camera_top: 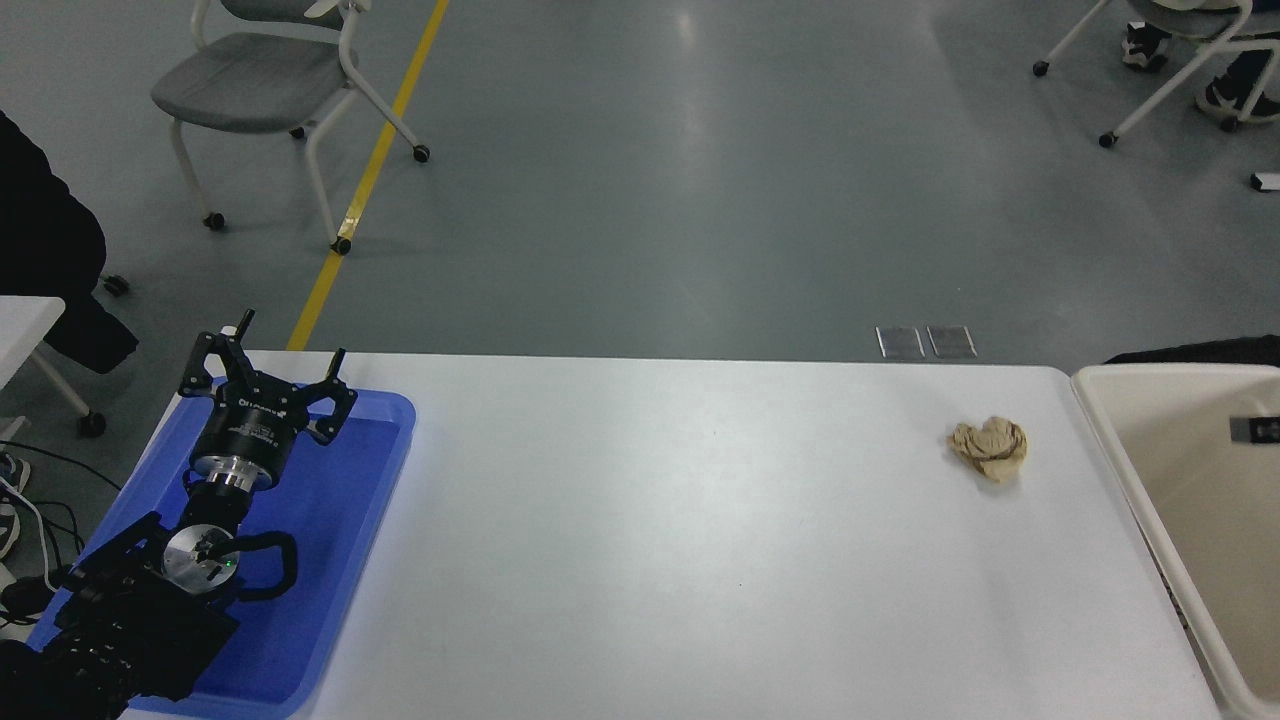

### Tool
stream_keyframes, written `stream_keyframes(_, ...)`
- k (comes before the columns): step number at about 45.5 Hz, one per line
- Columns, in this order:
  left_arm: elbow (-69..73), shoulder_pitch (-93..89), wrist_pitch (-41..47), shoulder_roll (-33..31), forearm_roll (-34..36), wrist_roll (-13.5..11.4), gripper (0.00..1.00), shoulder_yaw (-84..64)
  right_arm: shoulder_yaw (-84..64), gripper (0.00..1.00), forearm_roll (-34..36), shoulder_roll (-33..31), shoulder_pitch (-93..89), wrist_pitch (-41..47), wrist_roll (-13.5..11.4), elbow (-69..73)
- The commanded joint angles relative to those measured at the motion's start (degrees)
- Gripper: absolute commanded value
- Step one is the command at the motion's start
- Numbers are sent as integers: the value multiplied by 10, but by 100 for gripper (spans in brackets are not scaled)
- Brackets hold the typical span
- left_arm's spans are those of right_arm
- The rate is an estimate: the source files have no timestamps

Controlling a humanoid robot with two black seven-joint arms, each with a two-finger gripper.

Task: Pick up foil plate and place in dustbin

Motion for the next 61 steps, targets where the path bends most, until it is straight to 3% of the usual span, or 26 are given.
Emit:
stream_keyframes(1, 1, 0, 0, 0, 0, 0, 100, 0, -135, 100, 4, -21, 267, 57, 0, 267)
stream_keyframes(7, 1, 0, 0, 0, 0, 0, 100, 0, -153, 100, 17, 10, 370, 84, -1, 393)
stream_keyframes(11, 1, 1, 0, 0, 0, 0, 100, 0, -152, 100, 72, 45, 425, 129, -4, 442)
stream_keyframes(18, -1, 1, 0, 1, 0, 0, 100, 0, -141, 100, 209, 121, 477, 216, -5, 446)
stream_keyframes(23, 1, 1, 0, 2, 0, 0, 100, 0, -126, 100, 248, 147, 488, 270, -6, 449)
stream_keyframes(31, 1, 2, 0, 2, 0, 0, 100, 0, -125, 100, 332, 170, 494, 283, -6, 454)
stream_keyframes(61, 1, 2, 0, 2, 0, 0, 100, 0, -133, 100, 350, 167, 525, 283, -5, 488)
